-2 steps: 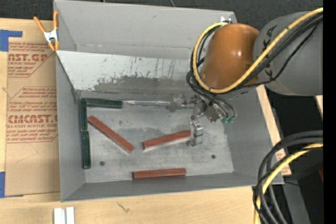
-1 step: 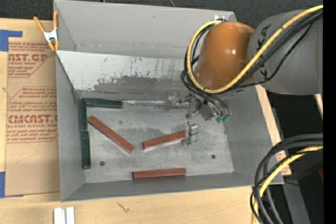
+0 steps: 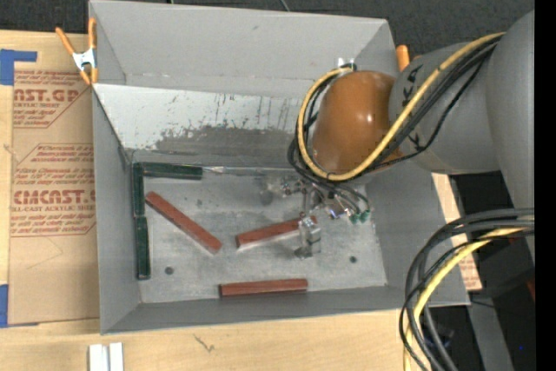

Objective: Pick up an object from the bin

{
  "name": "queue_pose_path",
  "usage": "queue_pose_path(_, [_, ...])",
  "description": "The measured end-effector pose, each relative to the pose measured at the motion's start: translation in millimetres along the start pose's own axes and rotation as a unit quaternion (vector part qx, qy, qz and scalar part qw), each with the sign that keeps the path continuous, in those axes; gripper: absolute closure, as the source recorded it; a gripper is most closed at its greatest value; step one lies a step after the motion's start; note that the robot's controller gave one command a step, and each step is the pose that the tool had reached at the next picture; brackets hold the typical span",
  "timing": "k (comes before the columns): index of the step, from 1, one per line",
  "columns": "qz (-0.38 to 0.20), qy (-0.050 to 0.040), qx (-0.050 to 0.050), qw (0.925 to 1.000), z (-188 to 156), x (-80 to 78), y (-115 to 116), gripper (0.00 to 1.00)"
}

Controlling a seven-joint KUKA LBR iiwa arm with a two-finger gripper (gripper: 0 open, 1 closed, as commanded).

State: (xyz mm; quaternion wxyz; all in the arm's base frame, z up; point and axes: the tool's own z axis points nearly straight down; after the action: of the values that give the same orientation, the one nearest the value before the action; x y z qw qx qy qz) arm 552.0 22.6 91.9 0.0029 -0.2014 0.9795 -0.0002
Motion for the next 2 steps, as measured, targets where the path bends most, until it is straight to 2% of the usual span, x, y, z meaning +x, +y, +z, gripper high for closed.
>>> queue_pose_path(1, [-0.017,0.0014,-0.001,0.9999,21.1,-2.8,-4.0,1.0])
queue_pose_path(2, [-0.017,0.0014,-0.001,0.9999,21.1,-2.8,-4.0,1.0])
